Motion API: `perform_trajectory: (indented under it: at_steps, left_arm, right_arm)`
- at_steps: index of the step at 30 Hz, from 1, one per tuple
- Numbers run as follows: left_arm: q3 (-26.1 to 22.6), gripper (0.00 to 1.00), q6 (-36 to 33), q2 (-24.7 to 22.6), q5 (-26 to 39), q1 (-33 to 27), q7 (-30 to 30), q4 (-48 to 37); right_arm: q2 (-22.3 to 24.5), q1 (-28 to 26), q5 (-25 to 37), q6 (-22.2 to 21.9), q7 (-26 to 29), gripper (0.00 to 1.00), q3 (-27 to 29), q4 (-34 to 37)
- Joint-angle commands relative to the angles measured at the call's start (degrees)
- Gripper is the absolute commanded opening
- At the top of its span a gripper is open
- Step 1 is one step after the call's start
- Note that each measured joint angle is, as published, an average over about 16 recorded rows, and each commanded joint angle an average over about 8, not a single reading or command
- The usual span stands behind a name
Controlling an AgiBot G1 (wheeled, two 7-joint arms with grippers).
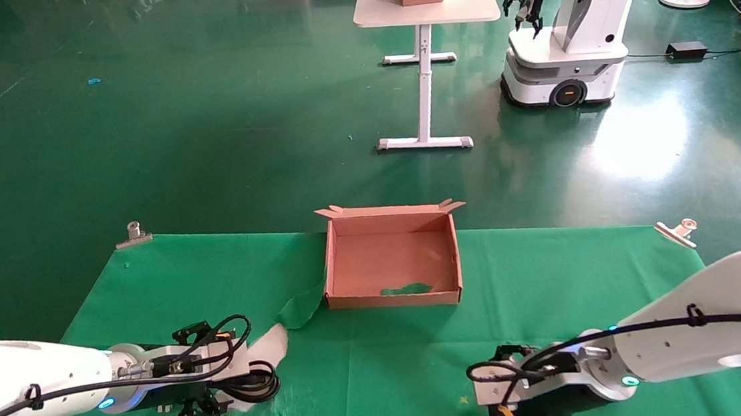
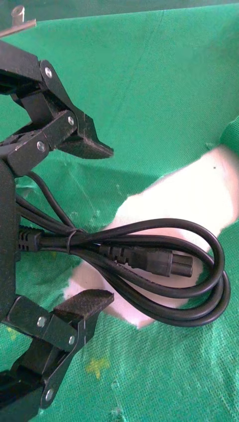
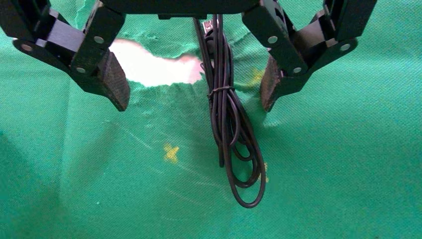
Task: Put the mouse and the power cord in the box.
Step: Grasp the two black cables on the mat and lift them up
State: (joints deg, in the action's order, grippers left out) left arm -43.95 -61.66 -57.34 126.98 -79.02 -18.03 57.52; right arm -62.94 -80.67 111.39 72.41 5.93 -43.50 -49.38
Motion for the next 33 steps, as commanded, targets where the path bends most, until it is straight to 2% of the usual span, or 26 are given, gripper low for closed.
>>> perform_trajectory:
  at_steps: [1,8,33]
  left_arm:
    - [0.0,0.00,0.0,0.0,0.0,0.0,0.0,0.0]
    - [0.0,0.00,0.0,0.0,0.0,0.0,0.0,0.0]
    - [0.0,0.00,0.0,0.0,0.0,0.0,0.0,0.1]
  right_arm:
    - [0.2,0.0,-0.1,0.1,0.0,0.00,0.0,-0.3]
    - [0.5,0.2,-0.4,0.3,0.0,0.03,0.1,-0.9]
    - [0.8,0.3,-0.6,0.5,0.0,0.00,0.1,-1.5]
